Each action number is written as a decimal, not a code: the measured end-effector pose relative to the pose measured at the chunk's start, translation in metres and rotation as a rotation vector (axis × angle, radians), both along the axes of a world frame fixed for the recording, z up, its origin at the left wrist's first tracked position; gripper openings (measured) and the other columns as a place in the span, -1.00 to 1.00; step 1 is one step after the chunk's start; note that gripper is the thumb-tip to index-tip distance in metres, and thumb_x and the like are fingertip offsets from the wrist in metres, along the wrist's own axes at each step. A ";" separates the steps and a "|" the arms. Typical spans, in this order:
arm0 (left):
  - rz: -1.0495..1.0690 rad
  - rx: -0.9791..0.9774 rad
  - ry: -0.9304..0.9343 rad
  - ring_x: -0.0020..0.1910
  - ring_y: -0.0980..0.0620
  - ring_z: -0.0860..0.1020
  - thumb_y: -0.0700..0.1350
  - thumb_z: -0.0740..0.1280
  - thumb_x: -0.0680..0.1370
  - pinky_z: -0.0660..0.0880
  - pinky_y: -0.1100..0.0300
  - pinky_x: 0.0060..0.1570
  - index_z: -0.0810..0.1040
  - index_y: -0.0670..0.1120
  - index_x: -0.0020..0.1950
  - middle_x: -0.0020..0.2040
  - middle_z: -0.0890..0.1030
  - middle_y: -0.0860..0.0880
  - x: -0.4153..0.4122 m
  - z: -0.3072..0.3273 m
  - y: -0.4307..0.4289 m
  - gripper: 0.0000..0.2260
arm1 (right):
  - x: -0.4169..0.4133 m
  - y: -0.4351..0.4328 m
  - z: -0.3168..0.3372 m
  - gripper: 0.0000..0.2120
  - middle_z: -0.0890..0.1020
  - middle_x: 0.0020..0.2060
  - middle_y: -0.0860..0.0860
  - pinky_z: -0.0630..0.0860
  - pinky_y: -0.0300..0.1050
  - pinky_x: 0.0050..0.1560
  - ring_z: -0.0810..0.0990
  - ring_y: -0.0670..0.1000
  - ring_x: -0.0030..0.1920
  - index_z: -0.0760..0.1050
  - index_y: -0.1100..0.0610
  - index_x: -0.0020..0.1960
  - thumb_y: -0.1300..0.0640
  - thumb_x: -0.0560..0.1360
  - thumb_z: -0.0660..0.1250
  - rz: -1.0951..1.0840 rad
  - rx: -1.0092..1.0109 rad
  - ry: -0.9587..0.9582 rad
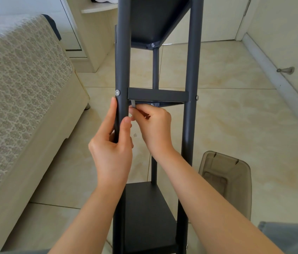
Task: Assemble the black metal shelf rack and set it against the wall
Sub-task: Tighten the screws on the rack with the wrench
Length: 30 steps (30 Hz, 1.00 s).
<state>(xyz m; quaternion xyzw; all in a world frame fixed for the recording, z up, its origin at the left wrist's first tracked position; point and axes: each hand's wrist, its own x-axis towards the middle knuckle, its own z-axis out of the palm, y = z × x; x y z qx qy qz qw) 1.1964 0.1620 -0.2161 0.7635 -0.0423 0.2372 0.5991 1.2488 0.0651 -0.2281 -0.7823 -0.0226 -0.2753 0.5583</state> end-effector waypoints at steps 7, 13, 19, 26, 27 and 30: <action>0.016 -0.008 -0.015 -0.35 -0.37 0.39 -0.10 0.31 0.66 0.51 -0.14 -0.36 0.37 0.37 0.39 -0.27 0.46 -0.30 0.000 0.002 -0.002 -0.57 | -0.013 -0.006 0.009 -0.76 0.67 -0.32 0.07 0.42 -0.38 -0.18 0.61 -0.04 -0.27 0.66 0.24 -0.16 0.16 0.59 0.32 0.026 -0.064 0.193; 0.030 -0.007 -0.025 -0.36 -0.33 0.31 -0.12 0.32 0.65 0.45 -0.12 -0.38 0.36 0.36 0.38 -0.36 0.31 -0.20 -0.002 0.001 -0.009 -0.56 | -0.033 -0.014 0.026 -0.74 0.64 -0.31 0.15 0.45 -0.25 -0.28 0.59 0.06 -0.29 0.65 0.27 -0.13 0.18 0.60 0.26 0.076 -0.155 0.337; 0.021 0.003 -0.002 -0.36 -0.36 0.37 -0.12 0.32 0.64 0.47 -0.15 -0.37 0.35 0.33 0.40 -0.40 0.32 -0.04 -0.004 0.000 -0.013 -0.56 | -0.040 -0.022 0.050 -0.72 0.48 -0.44 0.13 0.43 -0.04 -0.28 0.47 0.07 -0.38 0.59 0.32 -0.23 0.21 0.58 0.25 0.065 -0.252 0.394; 0.015 0.018 -0.022 -0.36 -0.34 0.39 -0.09 0.31 0.65 0.49 -0.13 -0.38 0.33 0.31 0.42 -0.37 0.42 -0.15 -0.007 0.002 -0.014 -0.57 | -0.039 -0.020 0.062 -0.58 0.32 -0.55 -0.01 0.22 -0.24 -0.45 0.31 -0.07 -0.52 0.33 0.11 -0.46 0.23 0.57 0.27 0.048 -0.271 0.422; 0.015 0.021 -0.021 -0.37 -0.34 0.39 -0.08 0.30 0.64 0.49 -0.12 -0.38 0.33 0.31 0.43 -0.38 0.40 -0.09 -0.007 0.002 -0.014 -0.57 | -0.039 -0.020 0.062 -0.59 0.33 -0.54 -0.01 0.23 -0.24 -0.45 0.33 -0.07 -0.51 0.36 0.11 -0.45 0.22 0.57 0.26 0.043 -0.286 0.419; 0.017 0.035 -0.012 -0.36 -0.32 0.39 -0.06 0.30 0.64 0.49 -0.10 -0.38 0.33 0.34 0.42 -0.39 0.37 0.07 -0.007 0.001 -0.014 -0.57 | -0.039 -0.021 0.060 -0.68 0.43 -0.48 0.05 0.37 -0.11 -0.39 0.44 0.03 -0.43 0.47 0.20 -0.35 0.21 0.58 0.25 0.039 -0.331 0.434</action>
